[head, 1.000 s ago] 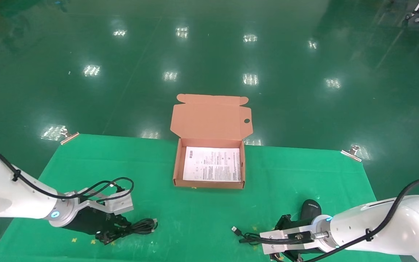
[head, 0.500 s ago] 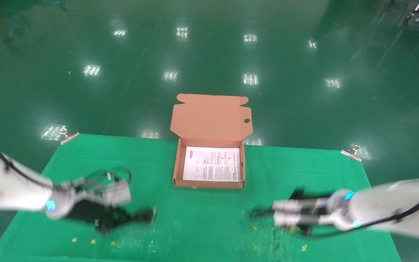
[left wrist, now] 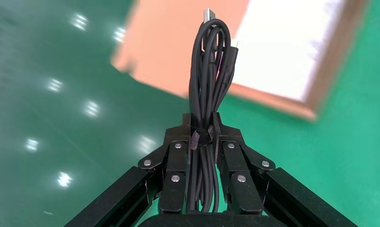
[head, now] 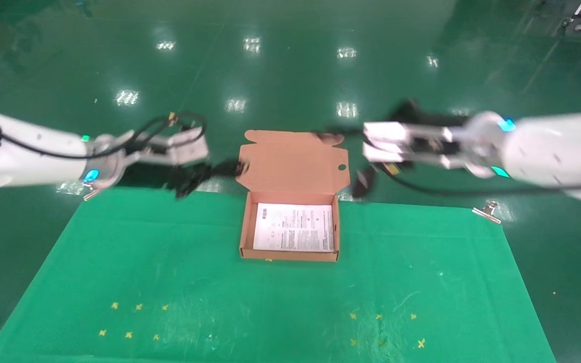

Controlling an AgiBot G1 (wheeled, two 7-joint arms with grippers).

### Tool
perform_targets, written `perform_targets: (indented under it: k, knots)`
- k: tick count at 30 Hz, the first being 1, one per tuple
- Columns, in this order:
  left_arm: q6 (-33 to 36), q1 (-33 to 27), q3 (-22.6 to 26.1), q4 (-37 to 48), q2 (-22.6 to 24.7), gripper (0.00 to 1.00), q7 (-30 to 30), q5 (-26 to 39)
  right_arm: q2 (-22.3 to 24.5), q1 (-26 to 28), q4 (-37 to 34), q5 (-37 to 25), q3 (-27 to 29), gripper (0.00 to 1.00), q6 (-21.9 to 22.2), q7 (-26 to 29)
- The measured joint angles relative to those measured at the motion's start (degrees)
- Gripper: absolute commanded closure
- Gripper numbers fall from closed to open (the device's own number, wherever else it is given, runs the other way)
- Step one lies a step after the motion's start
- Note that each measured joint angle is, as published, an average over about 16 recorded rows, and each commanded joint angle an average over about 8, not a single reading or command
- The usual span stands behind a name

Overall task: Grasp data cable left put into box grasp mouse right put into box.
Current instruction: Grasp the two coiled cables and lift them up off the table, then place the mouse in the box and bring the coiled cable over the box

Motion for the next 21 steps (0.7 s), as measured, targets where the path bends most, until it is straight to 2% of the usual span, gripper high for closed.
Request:
perform_targets:
  k: [11, 21]
  knots:
    - [-5.3, -2.1, -0.4, -5.2, 2.0, 1.00, -3.1, 2.3, -12.0, 7.1, -12.3, 3.2, 0.6, 1.00, 6.5, -8.3]
    - [-5.6, -2.0, 0.3, -5.2, 1.6, 1.00, -4.2, 4.2, -16.4, 8.5, -17.8, 5.6, 0.2, 1.00, 7.4, -12.5]
